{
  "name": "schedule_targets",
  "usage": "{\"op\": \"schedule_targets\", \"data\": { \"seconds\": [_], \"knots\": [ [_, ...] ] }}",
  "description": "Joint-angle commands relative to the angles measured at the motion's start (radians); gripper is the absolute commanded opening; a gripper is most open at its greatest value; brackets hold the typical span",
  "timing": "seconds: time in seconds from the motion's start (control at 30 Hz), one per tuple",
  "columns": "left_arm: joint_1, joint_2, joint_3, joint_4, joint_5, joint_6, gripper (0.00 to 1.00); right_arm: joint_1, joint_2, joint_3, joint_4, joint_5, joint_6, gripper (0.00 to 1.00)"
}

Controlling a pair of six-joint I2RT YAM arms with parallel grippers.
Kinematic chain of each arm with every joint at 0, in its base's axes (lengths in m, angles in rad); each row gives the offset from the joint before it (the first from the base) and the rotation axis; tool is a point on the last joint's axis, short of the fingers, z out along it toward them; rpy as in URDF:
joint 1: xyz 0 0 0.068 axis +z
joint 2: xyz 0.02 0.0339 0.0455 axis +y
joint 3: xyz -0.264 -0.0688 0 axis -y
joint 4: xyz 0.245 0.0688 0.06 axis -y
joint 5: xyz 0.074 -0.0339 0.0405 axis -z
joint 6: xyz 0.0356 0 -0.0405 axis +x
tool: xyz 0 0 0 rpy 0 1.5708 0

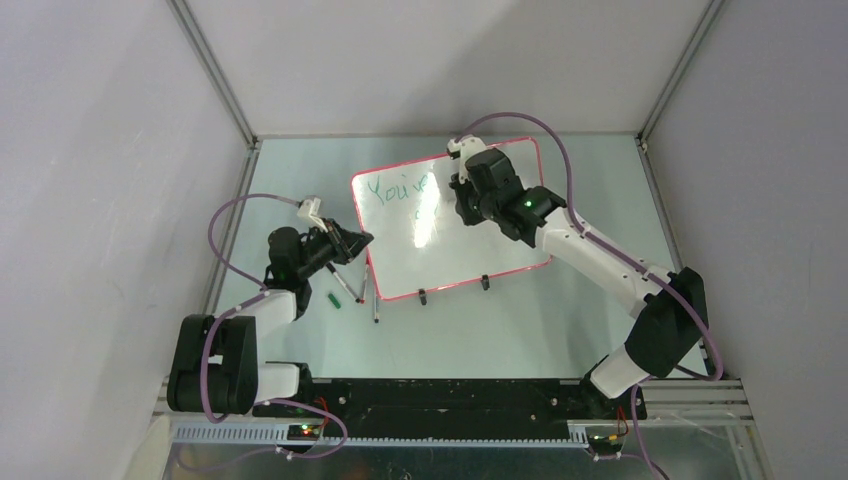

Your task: Write a sentence on the whiteboard

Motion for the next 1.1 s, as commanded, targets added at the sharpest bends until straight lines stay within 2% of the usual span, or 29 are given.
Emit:
{"op": "schedule_targets", "data": {
  "seconds": [0.0,0.6,1.07],
  "knots": [
    [0.008,0.003,-0.017,-0.057,-0.09,0.051,0.01,0.006,-0.005,0.033,0.038,0.008,-0.015,0.0],
    [0.008,0.003,-0.017,-0.058,-0.091,0.052,0.01,0.021,0.084,0.104,0.002,0.066,-0.014,0.0],
    [0.008,0.002,-0.019,-0.058,-0.091,0.051,0.01,0.002,0.064,0.09,-0.03,0.126,-0.005,0.0]
  ]
}}
